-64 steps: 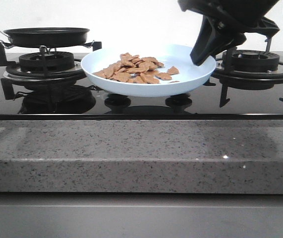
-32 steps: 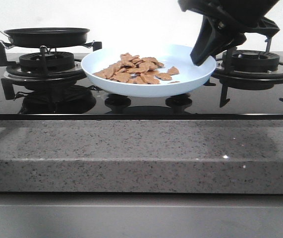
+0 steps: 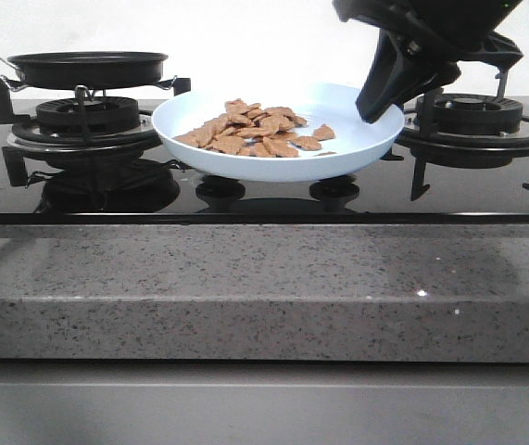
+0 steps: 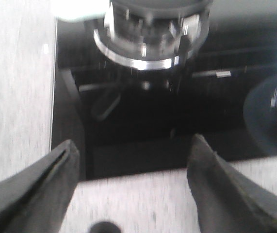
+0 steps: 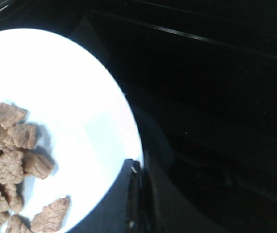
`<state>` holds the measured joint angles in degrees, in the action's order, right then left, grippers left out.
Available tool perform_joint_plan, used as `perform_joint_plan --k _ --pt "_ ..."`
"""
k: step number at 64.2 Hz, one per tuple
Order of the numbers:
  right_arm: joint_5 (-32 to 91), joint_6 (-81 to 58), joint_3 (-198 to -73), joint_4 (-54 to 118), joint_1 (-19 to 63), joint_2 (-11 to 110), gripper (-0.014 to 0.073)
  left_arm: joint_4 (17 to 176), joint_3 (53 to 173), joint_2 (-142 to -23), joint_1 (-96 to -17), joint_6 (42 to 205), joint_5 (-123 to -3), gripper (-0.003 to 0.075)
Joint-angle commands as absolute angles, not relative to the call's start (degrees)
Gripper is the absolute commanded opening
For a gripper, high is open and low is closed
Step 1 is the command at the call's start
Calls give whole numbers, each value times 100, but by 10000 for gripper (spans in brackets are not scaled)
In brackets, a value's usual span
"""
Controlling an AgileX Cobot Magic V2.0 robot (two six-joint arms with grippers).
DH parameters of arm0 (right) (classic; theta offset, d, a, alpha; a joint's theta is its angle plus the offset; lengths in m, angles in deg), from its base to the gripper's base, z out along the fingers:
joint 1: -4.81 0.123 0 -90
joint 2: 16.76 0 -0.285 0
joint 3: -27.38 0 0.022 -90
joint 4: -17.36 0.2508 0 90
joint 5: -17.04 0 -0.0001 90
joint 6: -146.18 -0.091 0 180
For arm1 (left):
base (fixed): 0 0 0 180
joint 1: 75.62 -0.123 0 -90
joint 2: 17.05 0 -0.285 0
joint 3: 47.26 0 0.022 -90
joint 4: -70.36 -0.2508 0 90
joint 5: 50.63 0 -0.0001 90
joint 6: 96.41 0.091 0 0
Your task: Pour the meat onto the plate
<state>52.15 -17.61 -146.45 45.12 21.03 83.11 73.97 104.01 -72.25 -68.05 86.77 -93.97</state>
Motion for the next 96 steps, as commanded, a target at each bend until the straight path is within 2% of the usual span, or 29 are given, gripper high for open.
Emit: perform_joint_plan --k 1,57,75,96 --pt "5008 -1707 -14772 4505 2093 8143 -67 7396 10368 -6933 -6754 8592 -9065 459" --pt "5064 -1707 -14885 4505 2079 8137 -67 7411 10258 -6627 -6754 8592 -9148 459" --pt "5428 -1729 -16017 4544 1982 8309 -67 7411 10258 -6627 -6754 8592 -9113 459" --pt "6228 -1840 -17757 4795 1450 9483 -67 7439 10258 -6627 -6754 8592 -9113 459"
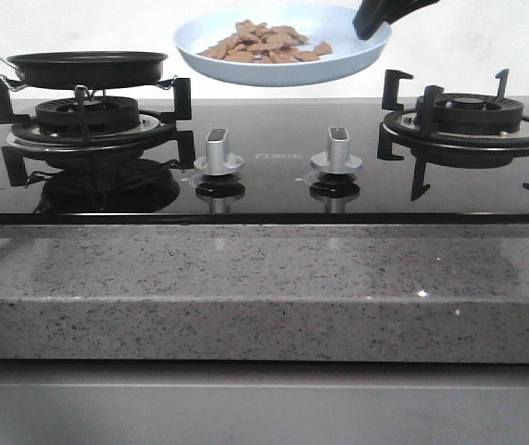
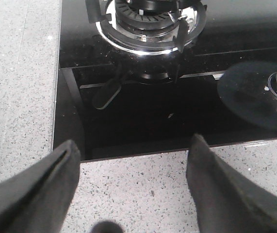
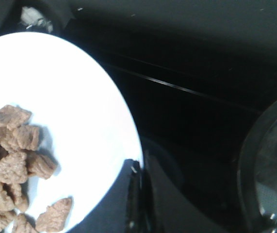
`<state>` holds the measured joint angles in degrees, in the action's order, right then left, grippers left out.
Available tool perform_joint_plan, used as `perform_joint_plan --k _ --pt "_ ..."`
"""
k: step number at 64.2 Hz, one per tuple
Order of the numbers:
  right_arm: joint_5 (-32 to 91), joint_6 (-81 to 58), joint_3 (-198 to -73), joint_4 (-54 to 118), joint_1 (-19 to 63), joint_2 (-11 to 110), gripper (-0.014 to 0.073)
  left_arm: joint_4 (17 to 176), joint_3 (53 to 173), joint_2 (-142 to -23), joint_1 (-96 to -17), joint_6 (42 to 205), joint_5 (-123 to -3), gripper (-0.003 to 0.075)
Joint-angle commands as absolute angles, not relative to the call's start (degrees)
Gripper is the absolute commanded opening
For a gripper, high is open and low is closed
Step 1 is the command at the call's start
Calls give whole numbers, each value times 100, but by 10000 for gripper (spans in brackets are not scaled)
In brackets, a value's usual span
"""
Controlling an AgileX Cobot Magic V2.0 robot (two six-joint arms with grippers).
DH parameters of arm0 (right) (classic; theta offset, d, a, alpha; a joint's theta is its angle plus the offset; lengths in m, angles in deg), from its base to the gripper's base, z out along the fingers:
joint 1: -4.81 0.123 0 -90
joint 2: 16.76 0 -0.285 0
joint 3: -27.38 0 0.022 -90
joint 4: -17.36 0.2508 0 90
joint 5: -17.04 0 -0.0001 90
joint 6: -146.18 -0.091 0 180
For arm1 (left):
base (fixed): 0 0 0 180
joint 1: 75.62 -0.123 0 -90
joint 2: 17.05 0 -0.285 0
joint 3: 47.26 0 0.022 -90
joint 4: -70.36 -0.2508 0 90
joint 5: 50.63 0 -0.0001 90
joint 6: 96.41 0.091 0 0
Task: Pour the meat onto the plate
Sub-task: 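Carry the plate with the right gripper back and lower it between the burners, then open the right gripper and raise it away from the plate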
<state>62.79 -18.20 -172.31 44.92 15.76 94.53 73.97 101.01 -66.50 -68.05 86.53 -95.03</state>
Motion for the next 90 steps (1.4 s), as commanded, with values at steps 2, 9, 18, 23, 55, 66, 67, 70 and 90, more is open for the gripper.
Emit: perform_joint_plan --k 2,9,18,23,55,66,67,70,90 --pt "6250 -1840 -17897 4795 1431 9620 -67 7463 10258 -6627 -6754 8592 -9113 459" --pt "6276 -1840 -18235 4795 1391 10008 -67 7556 10258 -6627 -6754 8592 -9113 459" --pt "6257 -1840 -18484 4795 1385 10422 -67 7567 10258 -6627 -6754 8592 -9113 459" --pt "6276 -1840 -18555 4795 1385 10616 -67 7567 10258 -6627 -6754 8592 -9113 459" --pt "6367 -1840 -18650 4787 1372 10855 439 7567 10258 -6627 -6754 8592 -9113 459" --pt "6742 -1840 -18651 4661 1372 10387 445 7567 10258 -6627 -6754 8592 -9113 459" --pt "6768 -1840 -18644 4636 1378 10332 445 7567 10258 -6627 -6754 8592 -9113 459" --pt "6770 -1840 -18582 4544 1408 10093 445 7567 10258 -6627 -6754 8592 -9113 459" --pt "5625 -1840 -15834 3889 1496 7582 445 7567 10258 -6627 -6754 8592 -9150 459"
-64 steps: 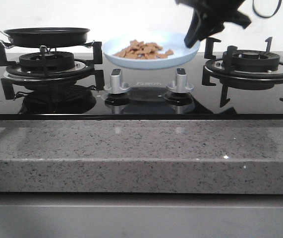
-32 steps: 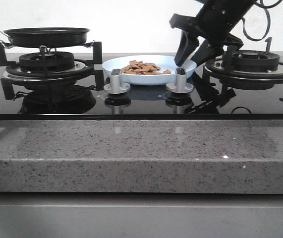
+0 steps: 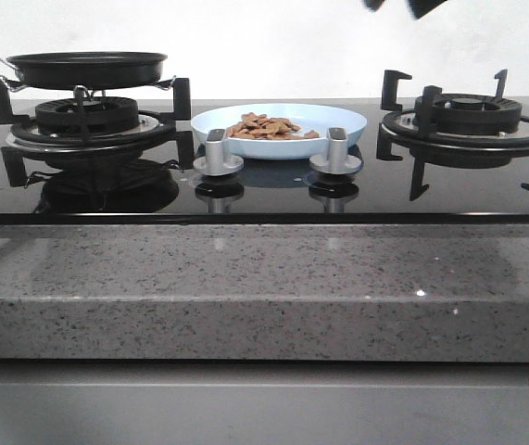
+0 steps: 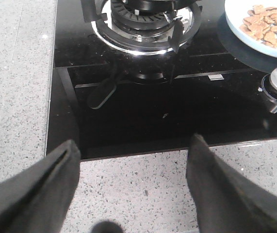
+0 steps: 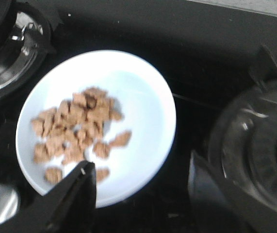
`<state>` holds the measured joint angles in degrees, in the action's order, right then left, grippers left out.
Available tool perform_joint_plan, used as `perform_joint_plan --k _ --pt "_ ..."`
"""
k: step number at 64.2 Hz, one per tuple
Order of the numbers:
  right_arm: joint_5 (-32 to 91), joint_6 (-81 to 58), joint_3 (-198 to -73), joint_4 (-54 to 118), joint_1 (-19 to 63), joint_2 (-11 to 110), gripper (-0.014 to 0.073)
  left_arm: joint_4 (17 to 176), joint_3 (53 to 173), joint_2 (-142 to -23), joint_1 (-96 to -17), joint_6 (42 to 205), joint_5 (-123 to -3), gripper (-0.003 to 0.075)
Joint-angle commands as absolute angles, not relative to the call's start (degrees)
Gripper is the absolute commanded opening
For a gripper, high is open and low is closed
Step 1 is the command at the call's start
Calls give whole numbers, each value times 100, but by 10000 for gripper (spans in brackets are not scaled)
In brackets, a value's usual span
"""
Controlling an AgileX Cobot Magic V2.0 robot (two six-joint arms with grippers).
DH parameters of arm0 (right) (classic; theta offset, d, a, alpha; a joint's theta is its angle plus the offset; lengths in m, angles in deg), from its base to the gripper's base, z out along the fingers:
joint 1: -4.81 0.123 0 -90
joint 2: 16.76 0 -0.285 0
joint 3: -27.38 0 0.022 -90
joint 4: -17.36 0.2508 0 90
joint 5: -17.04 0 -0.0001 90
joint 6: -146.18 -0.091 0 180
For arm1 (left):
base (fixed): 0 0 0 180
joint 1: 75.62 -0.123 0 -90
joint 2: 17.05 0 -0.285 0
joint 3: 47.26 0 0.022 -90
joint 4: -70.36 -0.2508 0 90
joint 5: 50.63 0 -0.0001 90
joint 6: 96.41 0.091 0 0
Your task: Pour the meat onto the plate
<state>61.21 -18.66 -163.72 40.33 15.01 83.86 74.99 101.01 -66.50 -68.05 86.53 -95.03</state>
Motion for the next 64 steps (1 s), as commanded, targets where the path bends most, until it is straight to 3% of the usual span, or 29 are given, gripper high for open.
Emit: perform_joint_plan --k 1,27,64 --pt "5617 -1840 -15708 3866 1489 7476 445 7567 10258 -6627 -6754 8592 -9150 459" --pt "6531 -2078 -13317 3682 1489 5302 445 7567 10258 -6627 -6754 8592 -9052 459" --pt "6184 -2386 -11444 3677 1489 2451 445 7567 10248 -6627 -6754 8592 -9063 459"
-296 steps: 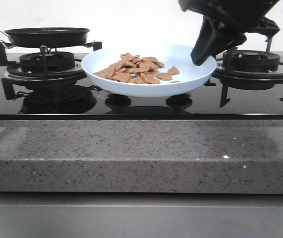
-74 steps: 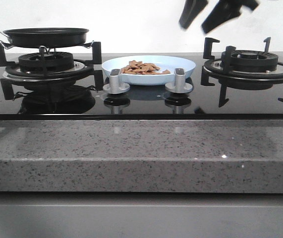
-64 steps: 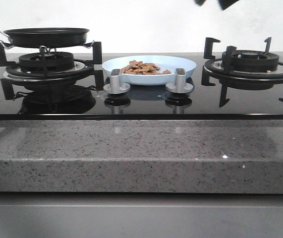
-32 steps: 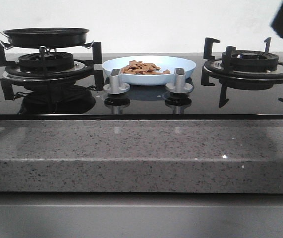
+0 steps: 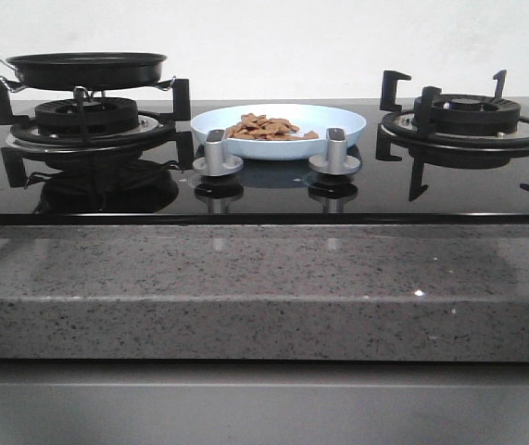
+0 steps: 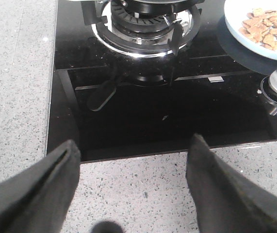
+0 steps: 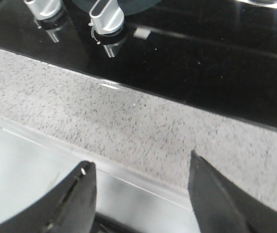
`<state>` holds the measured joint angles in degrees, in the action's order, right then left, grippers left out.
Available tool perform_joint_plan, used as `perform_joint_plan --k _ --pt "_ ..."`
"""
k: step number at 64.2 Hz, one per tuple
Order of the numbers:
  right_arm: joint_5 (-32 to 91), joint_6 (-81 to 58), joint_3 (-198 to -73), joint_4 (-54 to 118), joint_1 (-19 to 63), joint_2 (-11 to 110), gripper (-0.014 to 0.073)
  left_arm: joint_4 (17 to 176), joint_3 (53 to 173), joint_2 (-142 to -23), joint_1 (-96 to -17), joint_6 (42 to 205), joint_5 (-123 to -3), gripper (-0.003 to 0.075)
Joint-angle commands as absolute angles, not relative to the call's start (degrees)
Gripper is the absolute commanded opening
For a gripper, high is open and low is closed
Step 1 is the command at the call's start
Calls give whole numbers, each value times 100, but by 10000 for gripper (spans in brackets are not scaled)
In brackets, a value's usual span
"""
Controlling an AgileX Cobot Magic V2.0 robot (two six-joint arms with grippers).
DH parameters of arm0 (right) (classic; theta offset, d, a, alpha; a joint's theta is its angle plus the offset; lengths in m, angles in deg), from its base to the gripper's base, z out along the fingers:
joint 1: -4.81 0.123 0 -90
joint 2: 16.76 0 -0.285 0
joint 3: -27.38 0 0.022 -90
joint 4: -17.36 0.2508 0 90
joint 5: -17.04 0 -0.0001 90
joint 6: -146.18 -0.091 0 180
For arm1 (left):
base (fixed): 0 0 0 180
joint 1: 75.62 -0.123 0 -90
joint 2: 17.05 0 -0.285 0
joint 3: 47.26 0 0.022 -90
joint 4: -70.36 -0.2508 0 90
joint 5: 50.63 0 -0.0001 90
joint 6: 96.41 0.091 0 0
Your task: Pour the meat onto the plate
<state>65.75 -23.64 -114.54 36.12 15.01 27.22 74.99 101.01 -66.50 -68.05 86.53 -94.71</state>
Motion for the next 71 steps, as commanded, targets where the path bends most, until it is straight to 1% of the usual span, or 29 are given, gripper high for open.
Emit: perform_joint_plan --k 1,10,14,20,28,31,34,40,44,49,51,55,71 --pt "6174 -2392 -11425 3677 1489 2408 445 7567 10248 -6627 -6754 8592 -9063 459" --pt "6122 -2446 -11326 3606 1489 2153 443 7567 10245 -6627 -6754 8592 -9063 459" --pt "6115 -2573 -11326 3426 1489 2142 426 7567 10223 -6627 -6754 8592 -9063 459" --pt "6120 -2799 -11326 3089 1489 2142 374 7567 10187 -6627 -6754 8592 -9063 459" --pt "6120 -2828 -11326 3065 1489 2142 310 7567 10177 -6627 -6754 8592 -9063 458" --pt "6120 -2828 -11326 3065 1489 2142 275 7567 10177 -6627 -6754 8592 -9063 443" --pt "6120 -2828 -11326 3065 1489 2142 235 7567 10177 -6627 -6754 8592 -9063 399" --pt "6120 -2828 -11326 3065 1489 2142 125 7567 10177 -6627 -6754 8592 -9063 274" --pt "6120 -2828 -11326 3065 1489 2142 37 7567 10177 -6627 -6754 8592 -9063 174" --pt "6120 -2828 -11326 3065 1489 2142 -47 7567 10177 -6627 -6754 8592 -9063 85" --pt "6120 -2828 -11326 3065 1489 2142 -72 7567 10177 -6627 -6754 8592 -9063 46" --pt "6126 -2828 -11326 3029 1489 2142 -65 7567 10177 -6627 -6754 8592 -9090 -14" --pt "6185 -2828 -11326 3035 1489 2142 -69 7567 10177 -6627 -6754 8592 -9090 -20"
